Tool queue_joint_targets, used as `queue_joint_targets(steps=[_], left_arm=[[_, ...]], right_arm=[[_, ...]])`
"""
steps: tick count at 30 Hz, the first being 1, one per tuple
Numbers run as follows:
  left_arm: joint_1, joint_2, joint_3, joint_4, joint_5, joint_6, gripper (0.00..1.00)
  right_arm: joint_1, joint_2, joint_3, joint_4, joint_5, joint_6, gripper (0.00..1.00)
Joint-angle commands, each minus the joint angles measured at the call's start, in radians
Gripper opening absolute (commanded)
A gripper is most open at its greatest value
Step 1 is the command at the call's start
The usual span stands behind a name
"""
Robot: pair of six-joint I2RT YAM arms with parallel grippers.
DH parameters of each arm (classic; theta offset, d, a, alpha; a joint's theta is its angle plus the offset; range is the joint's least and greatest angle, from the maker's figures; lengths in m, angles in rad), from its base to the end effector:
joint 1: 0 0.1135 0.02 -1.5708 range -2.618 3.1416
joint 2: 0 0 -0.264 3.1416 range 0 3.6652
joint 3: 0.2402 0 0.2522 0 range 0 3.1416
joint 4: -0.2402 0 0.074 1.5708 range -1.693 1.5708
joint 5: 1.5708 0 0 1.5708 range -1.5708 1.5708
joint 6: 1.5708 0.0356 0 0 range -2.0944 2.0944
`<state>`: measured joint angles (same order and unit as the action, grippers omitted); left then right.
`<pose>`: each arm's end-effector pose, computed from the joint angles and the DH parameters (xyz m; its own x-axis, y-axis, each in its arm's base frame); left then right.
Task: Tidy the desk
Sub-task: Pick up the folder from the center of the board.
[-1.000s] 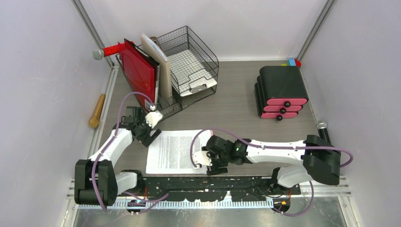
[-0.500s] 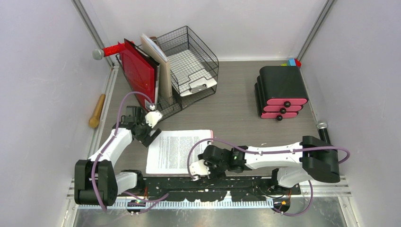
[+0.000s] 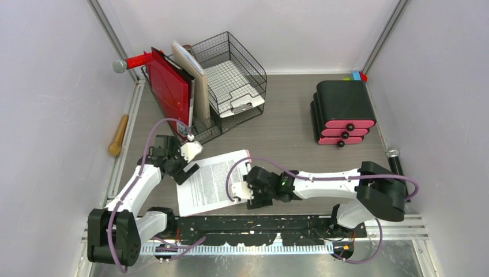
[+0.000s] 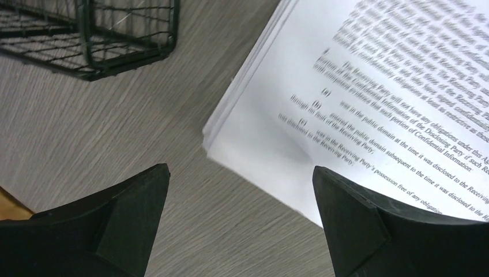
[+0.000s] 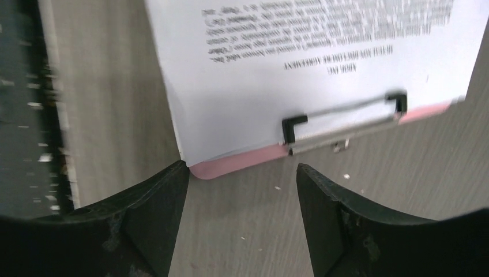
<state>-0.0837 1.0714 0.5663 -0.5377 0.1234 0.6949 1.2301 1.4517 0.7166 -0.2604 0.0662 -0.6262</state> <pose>0.1910 -0.0204 0.1848 -0.5685 0.6854 -0.4551 0.6624 0.7094 0.2409 0.0925 0.2538 0.1640 0.3170 -0.8560 -0.4083 -0.9166 -0.1658 -0.3638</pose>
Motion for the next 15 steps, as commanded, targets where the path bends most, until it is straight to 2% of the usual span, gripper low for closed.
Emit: queue_joint_targets(steps=[1, 9, 15], left_arm=[[-0.053, -0.039, -0.022, -0.033, 0.027, 0.056, 1.0], [-0.227, -0.019, -0.042, -0.034, -0.026, 0.061, 1.0], [-0.361, 0.017, -0.015, -0.036, -0.047, 0.012, 0.99]], right_arm=[[-0.106, 0.013, 0.03, -0.009, 0.022, 0.018, 0.74], [-0.291, 0.021, 0.088, -0.031, -0.016, 0.065, 0.74], [-0.427, 0.03, 0.163, -0.088, -0.123, 0.129, 0.73]])
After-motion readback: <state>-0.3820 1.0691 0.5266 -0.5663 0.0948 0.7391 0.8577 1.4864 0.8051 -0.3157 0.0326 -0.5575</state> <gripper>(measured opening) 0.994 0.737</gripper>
